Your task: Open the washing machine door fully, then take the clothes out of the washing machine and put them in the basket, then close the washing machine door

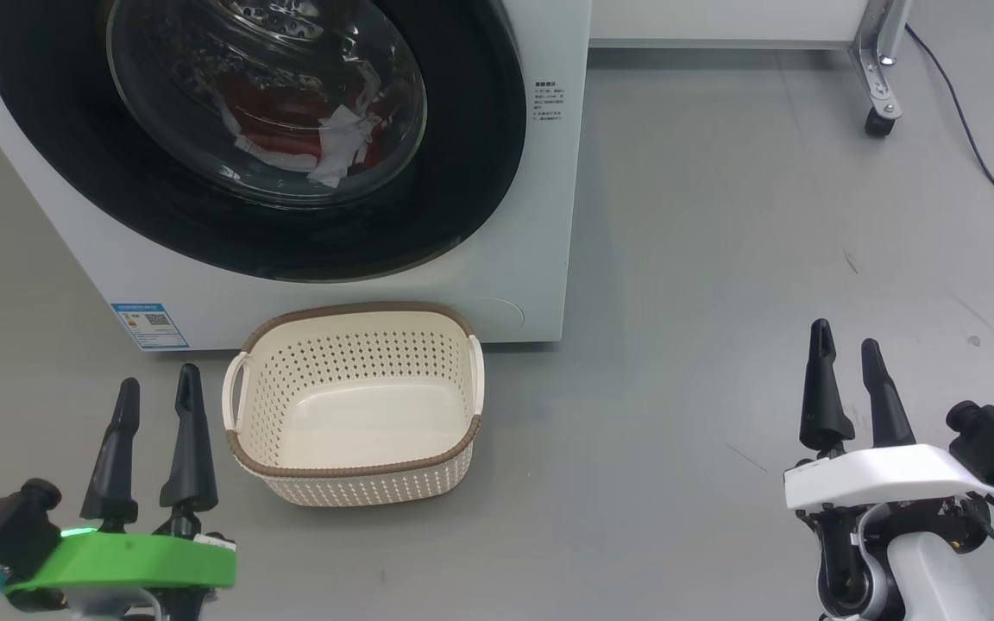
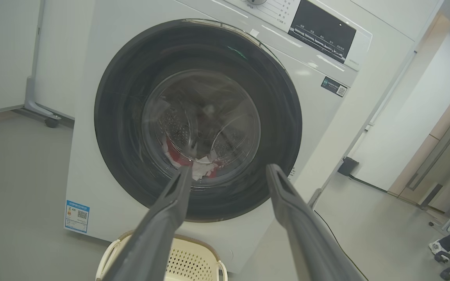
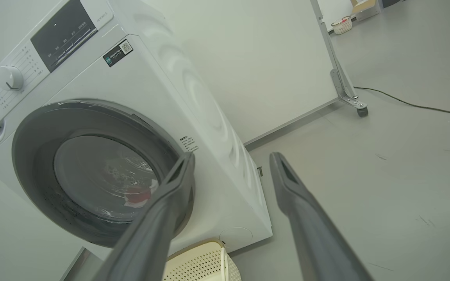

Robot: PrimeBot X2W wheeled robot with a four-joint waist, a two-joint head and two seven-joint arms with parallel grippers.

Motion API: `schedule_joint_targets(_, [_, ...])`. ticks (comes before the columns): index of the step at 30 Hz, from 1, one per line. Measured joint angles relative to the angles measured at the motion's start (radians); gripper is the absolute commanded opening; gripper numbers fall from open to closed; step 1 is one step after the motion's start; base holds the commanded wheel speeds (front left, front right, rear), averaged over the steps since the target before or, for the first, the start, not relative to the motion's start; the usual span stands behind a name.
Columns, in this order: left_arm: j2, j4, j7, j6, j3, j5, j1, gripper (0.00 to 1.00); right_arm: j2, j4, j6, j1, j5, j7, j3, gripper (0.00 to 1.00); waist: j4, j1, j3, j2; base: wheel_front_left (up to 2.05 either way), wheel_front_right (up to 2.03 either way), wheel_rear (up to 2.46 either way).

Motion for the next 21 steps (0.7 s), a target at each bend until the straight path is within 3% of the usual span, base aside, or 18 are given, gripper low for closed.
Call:
schedule_joint_targets(15, [0.0, 0.084, -0.048, 0.002, -0.06, 0.277, 0.037, 1.0, -0.002, 0.05, -0.072, 0.0, -0.238, -0.044, 0.052, 1.0, 0.0, 0.0, 0.006, 0.0, 0.0, 0.0, 0.0])
schedule_joint_targets(21, [-0.001, 0.127, -0.051, 0.012, -0.062, 0.3, 0.045, 1.0, -0.002, 0.092, -0.081, 0.0, -0.267, -0.052, 0.064, 1.0, -0.002, 0.0, 0.007, 0.0, 0.0, 0.0, 0.0])
